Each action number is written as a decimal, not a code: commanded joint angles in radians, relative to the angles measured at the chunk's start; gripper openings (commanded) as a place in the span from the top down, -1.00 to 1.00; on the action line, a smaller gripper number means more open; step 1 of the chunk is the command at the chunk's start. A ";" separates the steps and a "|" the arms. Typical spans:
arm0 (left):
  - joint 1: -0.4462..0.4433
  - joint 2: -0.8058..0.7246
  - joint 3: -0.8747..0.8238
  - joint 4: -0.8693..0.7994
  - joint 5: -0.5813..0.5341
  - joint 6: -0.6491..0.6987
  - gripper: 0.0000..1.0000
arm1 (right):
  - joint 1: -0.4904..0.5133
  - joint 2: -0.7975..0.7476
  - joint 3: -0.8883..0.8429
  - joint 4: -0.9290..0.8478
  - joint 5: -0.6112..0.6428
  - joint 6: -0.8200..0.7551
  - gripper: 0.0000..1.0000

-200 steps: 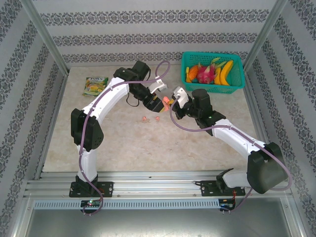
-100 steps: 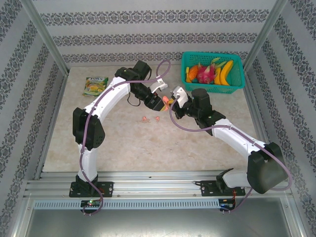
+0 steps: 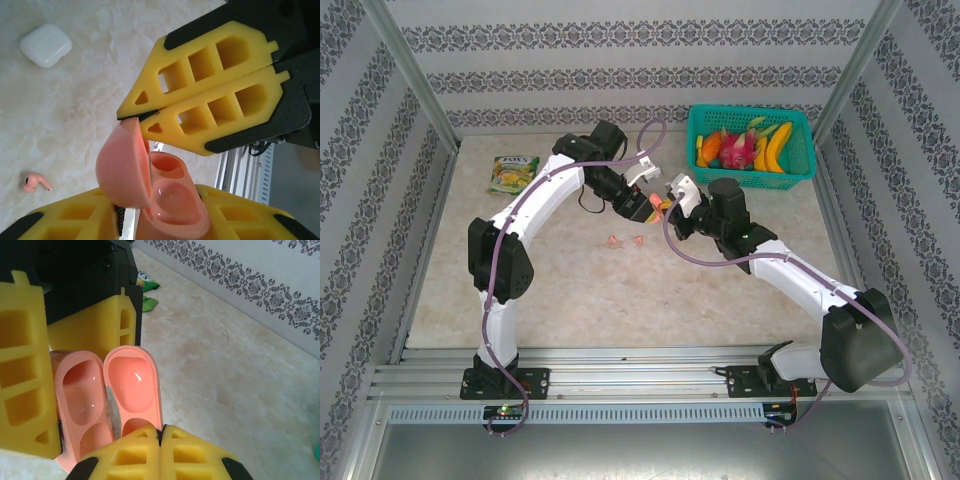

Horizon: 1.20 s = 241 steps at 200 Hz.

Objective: Insert wireless bluetooth earbuds into charging case

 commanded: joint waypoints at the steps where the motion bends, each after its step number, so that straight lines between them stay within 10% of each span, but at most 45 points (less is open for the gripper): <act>1: 0.006 0.012 0.037 -0.048 0.007 0.024 0.19 | 0.007 0.002 0.025 0.001 -0.009 0.002 1.00; 183: 0.006 0.019 0.047 -0.061 0.006 0.032 0.55 | -0.008 -0.012 0.038 -0.036 0.025 0.018 1.00; 241: 0.013 -0.008 -0.015 0.011 -0.003 0.011 0.89 | -0.082 -0.096 0.068 -0.090 0.070 0.137 0.04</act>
